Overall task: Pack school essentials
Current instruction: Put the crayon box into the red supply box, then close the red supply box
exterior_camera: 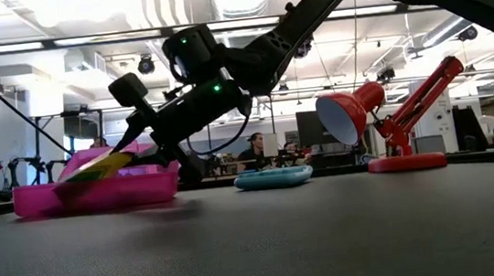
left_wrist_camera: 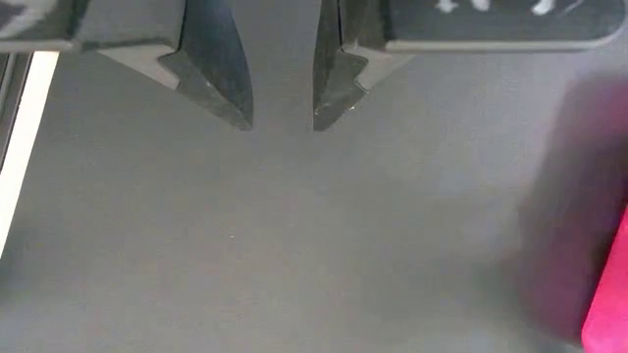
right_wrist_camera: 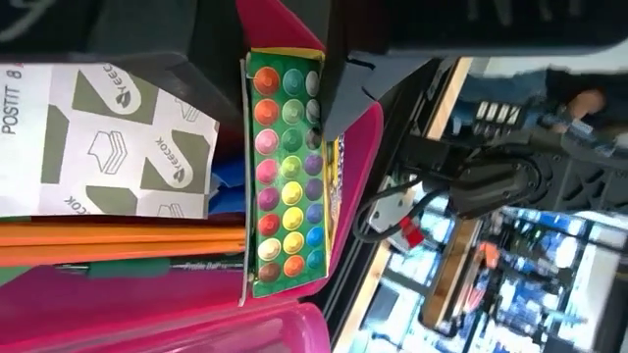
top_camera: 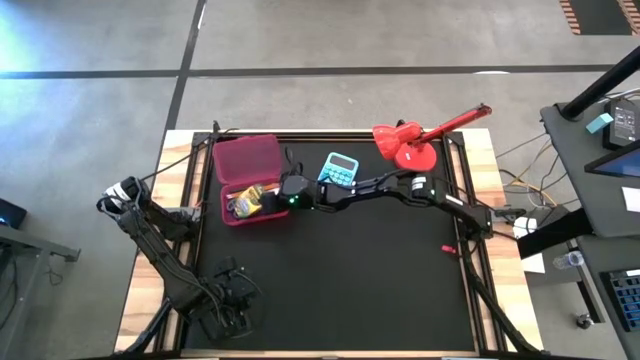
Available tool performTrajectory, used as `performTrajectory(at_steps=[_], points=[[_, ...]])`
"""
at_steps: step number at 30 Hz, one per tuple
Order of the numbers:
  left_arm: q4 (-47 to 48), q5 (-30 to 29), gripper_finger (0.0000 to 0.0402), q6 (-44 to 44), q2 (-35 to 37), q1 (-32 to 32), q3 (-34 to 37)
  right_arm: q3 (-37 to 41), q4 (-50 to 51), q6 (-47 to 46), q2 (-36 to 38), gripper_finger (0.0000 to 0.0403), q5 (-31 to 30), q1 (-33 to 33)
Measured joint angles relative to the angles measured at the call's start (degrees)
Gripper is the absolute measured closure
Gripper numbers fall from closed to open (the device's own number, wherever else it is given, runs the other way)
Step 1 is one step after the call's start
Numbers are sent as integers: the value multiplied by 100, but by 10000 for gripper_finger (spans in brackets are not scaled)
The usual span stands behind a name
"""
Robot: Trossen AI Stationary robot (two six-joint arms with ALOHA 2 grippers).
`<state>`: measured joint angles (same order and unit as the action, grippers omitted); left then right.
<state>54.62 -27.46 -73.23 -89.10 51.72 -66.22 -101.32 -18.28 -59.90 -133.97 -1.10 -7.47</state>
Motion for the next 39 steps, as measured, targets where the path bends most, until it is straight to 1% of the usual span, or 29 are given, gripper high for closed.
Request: performTrajectory(at_steps=[3,7,10,12,15,21,28,31,35,39], points=[[45,0,311,0,0,0,0,2,27,-9,0,281,347,-90],[64,-2,311,0,0,-2,0,2,35,-51,25,227,555,-176],[110,-2,311,0,0,-13,0,3,41,-71,112,192,915,-261],[186,-3,311,3,0,-30,0,4,115,32,186,175,1061,-321],[241,-4,311,4,2,-70,-2,7,582,329,399,160,1038,-383],[492,-49,311,7,62,-196,-2,8,1971,1440,1006,156,914,-479],[898,-603,311,9,338,-515,-3,11,3457,2657,1974,165,714,-488],[1186,-803,311,9,512,-792,-4,11,4200,3151,2494,168,472,-443],[1553,-1069,311,14,801,-1288,-4,11,5148,3801,3186,167,-5,-341],[1791,-1348,311,132,1134,-1930,-4,11,6165,4032,3777,170,-482,-200]])
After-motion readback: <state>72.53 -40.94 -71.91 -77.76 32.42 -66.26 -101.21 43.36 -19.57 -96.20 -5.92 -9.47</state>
